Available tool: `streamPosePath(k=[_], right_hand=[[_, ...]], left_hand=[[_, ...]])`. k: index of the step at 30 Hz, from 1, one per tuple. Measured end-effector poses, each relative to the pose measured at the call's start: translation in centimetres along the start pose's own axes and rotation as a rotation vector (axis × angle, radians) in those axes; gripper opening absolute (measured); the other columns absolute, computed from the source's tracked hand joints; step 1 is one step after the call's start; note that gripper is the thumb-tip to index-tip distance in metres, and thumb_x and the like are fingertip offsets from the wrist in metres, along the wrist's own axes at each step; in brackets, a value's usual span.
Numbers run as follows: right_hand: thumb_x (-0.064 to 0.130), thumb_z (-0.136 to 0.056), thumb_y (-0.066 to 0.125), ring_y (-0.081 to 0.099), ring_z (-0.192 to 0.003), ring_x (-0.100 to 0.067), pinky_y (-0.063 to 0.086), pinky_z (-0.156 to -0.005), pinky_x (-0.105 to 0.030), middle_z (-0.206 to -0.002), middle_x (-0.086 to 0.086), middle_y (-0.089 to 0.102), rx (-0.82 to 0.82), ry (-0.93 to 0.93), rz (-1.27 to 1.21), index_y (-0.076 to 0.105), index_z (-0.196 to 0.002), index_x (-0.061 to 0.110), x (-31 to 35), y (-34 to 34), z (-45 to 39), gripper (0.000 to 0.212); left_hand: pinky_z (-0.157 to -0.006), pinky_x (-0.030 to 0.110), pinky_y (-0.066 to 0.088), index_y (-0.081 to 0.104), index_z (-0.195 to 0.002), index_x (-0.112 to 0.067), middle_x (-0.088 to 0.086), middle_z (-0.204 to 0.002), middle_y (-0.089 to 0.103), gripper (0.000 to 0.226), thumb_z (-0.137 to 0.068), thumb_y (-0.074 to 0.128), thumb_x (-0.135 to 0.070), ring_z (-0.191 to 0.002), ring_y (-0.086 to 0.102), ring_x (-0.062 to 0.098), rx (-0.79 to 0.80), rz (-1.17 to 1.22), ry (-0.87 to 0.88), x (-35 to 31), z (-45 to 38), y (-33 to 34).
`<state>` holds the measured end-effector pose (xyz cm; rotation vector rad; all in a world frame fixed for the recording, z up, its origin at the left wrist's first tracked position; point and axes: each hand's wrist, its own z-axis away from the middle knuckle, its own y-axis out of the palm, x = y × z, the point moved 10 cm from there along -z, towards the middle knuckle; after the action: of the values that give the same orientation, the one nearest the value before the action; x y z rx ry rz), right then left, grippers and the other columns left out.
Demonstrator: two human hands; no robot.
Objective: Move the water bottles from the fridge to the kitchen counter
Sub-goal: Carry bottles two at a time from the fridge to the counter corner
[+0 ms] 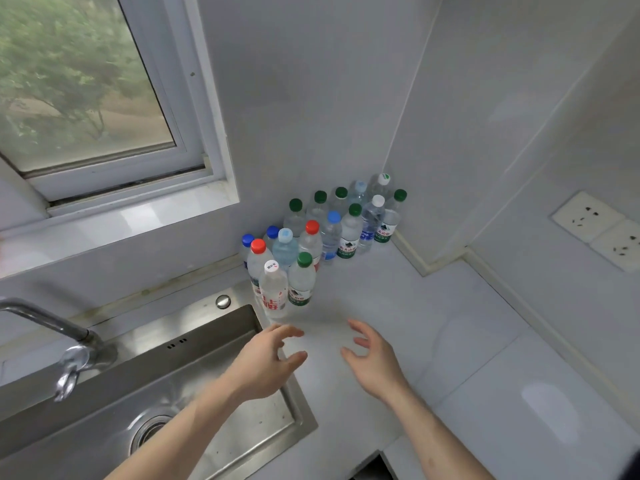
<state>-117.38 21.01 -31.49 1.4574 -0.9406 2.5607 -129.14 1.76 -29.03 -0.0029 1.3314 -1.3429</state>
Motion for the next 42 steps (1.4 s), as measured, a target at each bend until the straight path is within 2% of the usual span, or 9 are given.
streamPosePath(k=[4, 11, 15, 20, 25, 29, 35, 38, 42], right_hand=[[0.018, -0.098, 0.07, 0.054, -0.129, -0.002, 0.048, -0.097, -0.014, -0.143, 0.015, 0.056, -0.041, 0.017, -0.023, 0.058, -0.142, 0.036, -1.5, -4.6, 5.1, 0.049], [0.023, -0.099, 0.069, 0.05, -0.133, 0.005, 0.042, -0.099, -0.005, -0.146, 0.026, 0.053, -0.284, 0.072, -0.078, 0.057, -0.14, 0.047, -5.2, -13.9, 15.1, 0.049], [0.029, -0.1, 0.067, 0.043, -0.133, 0.017, 0.039, -0.115, -0.018, -0.152, 0.035, 0.044, -0.381, 0.102, -0.072, 0.053, -0.142, 0.051, -7.2, -16.8, 21.1, 0.05], [0.03, -0.098, 0.07, 0.038, -0.143, 0.012, 0.034, -0.123, -0.026, -0.156, 0.031, 0.04, -0.537, 0.161, -0.071, 0.053, -0.145, 0.047, -10.9, -20.0, 30.7, 0.052], [0.03, -0.097, 0.072, 0.036, -0.145, 0.011, 0.035, -0.124, -0.031, -0.158, 0.03, 0.039, -0.702, 0.228, -0.073, 0.053, -0.147, 0.045, -15.7, -21.9, 43.1, 0.056], [0.032, -0.097, 0.073, 0.038, -0.143, 0.012, 0.035, -0.123, -0.029, -0.157, 0.032, 0.039, -0.817, 0.281, -0.113, 0.053, -0.146, 0.047, -19.2, -22.3, 52.7, 0.055], [0.028, -0.097, 0.073, 0.037, -0.142, 0.014, 0.034, -0.119, -0.019, -0.158, 0.03, 0.039, -0.974, 0.371, -0.145, 0.053, -0.146, 0.046, -23.2, -21.0, 67.2, 0.055], [0.026, -0.097, 0.073, 0.04, -0.134, 0.021, 0.037, -0.105, -0.005, -0.158, 0.025, 0.04, -1.078, 0.418, -0.147, 0.054, -0.146, 0.043, -24.5, -20.1, 74.0, 0.055], [0.033, -0.097, 0.074, 0.037, -0.144, 0.011, 0.034, -0.123, -0.029, -0.159, 0.025, 0.04, -1.258, 0.54, -0.152, 0.053, -0.146, 0.045, -26.5, -17.8, 84.4, 0.055]], left_hand=[[-0.094, 0.023, 0.046, 0.053, -0.139, -0.04, -0.02, -0.14, 0.047, 0.044, -0.098, 0.06, -0.051, -0.095, 0.061, 0.004, 0.106, -0.203, 0.202, -5.1, 1.1, 2.0], [-0.104, 0.021, 0.042, 0.052, -0.14, -0.04, -0.023, -0.141, 0.046, 0.044, -0.098, 0.06, -0.045, -0.125, 0.054, 0.005, 0.201, -0.282, 0.525, -15.3, 3.1, 8.2], [-0.108, 0.026, 0.043, 0.051, -0.14, -0.042, -0.025, -0.142, 0.044, 0.043, -0.098, 0.059, -0.045, -0.127, 0.051, 0.004, 0.288, -0.314, 0.641, -20.3, 5.0, 11.9], [-0.108, 0.024, 0.041, 0.052, -0.142, -0.042, -0.025, -0.144, 0.043, 0.044, -0.098, 0.059, -0.043, -0.129, 0.05, 0.003, 0.386, -0.361, 0.802, -26.7, 10.0, 18.0], [-0.107, 0.02, 0.039, 0.052, -0.141, -0.042, -0.025, -0.145, 0.042, 0.044, -0.098, 0.061, -0.041, -0.128, 0.051, 0.003, 0.495, -0.394, 0.948, -31.9, 18.8, 25.3], [-0.096, -0.001, 0.027, 0.053, -0.139, -0.043, -0.029, -0.142, 0.041, 0.043, -0.097, 0.062, -0.041, -0.125, 0.05, -0.003, 0.544, -0.402, 1.057, -34.7, 25.9, 29.5], [-0.107, 0.012, 0.034, 0.054, -0.138, -0.042, -0.033, -0.138, 0.04, 0.042, -0.097, 0.063, -0.043, -0.127, 0.047, -0.007, 0.696, -0.367, 1.233, -37.6, 38.1, 36.2], [-0.101, 0.006, 0.03, 0.051, -0.14, -0.045, -0.036, -0.139, 0.035, 0.045, -0.097, 0.061, -0.046, -0.127, 0.043, -0.009, 0.774, -0.408, 1.315, -38.5, 43.8, 39.9], [-0.105, 0.012, 0.033, 0.051, -0.14, -0.043, -0.034, -0.14, 0.035, 0.046, -0.096, 0.062, -0.047, -0.127, 0.044, -0.006, 0.9, -0.442, 1.487, -40.9, 53.0, 44.6]])
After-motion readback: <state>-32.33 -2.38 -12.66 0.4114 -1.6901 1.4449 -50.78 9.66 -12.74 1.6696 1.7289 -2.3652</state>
